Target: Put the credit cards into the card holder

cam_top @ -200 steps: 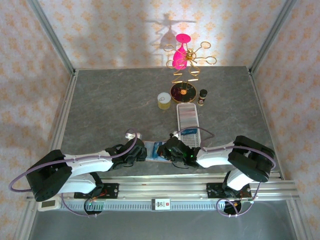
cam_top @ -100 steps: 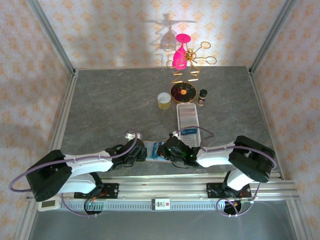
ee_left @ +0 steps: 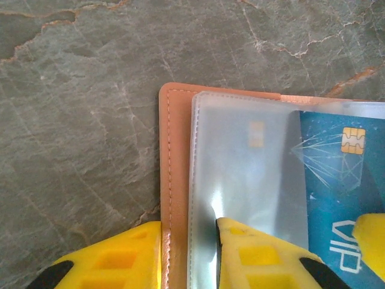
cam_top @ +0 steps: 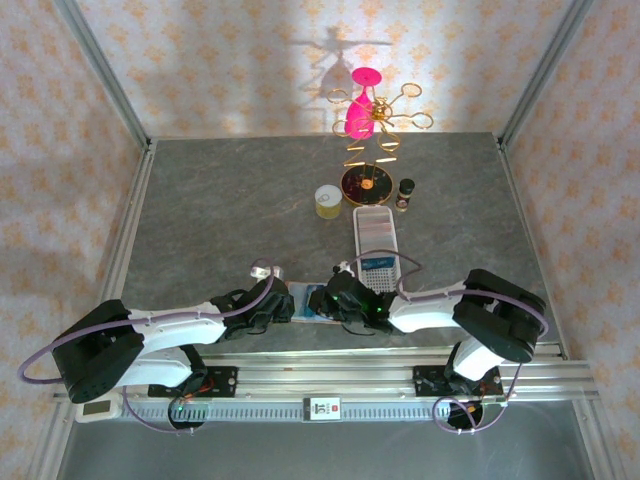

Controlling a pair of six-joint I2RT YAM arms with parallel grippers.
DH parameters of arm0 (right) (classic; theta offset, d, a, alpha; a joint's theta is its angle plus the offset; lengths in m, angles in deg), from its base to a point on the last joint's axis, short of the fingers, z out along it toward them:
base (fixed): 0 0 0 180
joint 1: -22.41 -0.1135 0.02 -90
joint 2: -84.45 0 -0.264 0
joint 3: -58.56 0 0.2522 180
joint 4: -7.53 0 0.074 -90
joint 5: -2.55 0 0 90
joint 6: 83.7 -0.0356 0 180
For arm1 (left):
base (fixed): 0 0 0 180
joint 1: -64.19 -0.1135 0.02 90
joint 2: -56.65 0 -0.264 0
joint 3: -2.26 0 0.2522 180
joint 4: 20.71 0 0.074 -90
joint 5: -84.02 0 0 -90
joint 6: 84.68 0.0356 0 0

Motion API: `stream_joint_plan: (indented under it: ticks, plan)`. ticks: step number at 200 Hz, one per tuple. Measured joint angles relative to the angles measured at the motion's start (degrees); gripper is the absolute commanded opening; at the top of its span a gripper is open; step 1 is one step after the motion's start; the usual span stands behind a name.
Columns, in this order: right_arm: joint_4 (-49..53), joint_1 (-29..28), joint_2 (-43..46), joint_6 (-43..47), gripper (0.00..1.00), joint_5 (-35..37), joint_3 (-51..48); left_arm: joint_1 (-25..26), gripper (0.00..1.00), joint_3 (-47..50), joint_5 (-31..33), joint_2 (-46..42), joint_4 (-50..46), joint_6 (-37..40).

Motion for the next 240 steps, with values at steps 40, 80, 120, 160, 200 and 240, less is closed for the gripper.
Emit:
stream_joint_plan:
  ticks: [40,80,120,160,200,240]
  plan:
    - [8.8,0.0,-0.2,3.8,0.38,0.6,4.9,0.0,0.25,0.0,0.0,0.0,0.1,0.0]
    - [14.3,0.1,-1.9,6.6,0.27,1.4,9.0,0.0,0.25,0.0,0.0,0.0,0.1,0.0]
    - [14.1,0.3,-4.1,7.4,0.2,0.4,9.1,0.0,0.25,0.0,-0.1,0.0,0.3,0.0]
    - [12.4,0.4,-4.1,7.3,0.4,-0.8,8.9,0.0,0.25,0.1,-0.2,0.0,0.5,0.0]
    - [15.2,0.4,-2.3,7.8,0.48,0.8,9.0,0.3,0.25,0.1,-0.2,0.0,0.6,0.0]
    - [20.1,0.4,-0.5,8.7,0.47,3.3,9.1,0.3,0.25,0.4,-0.2,0.0,1.1,0.0]
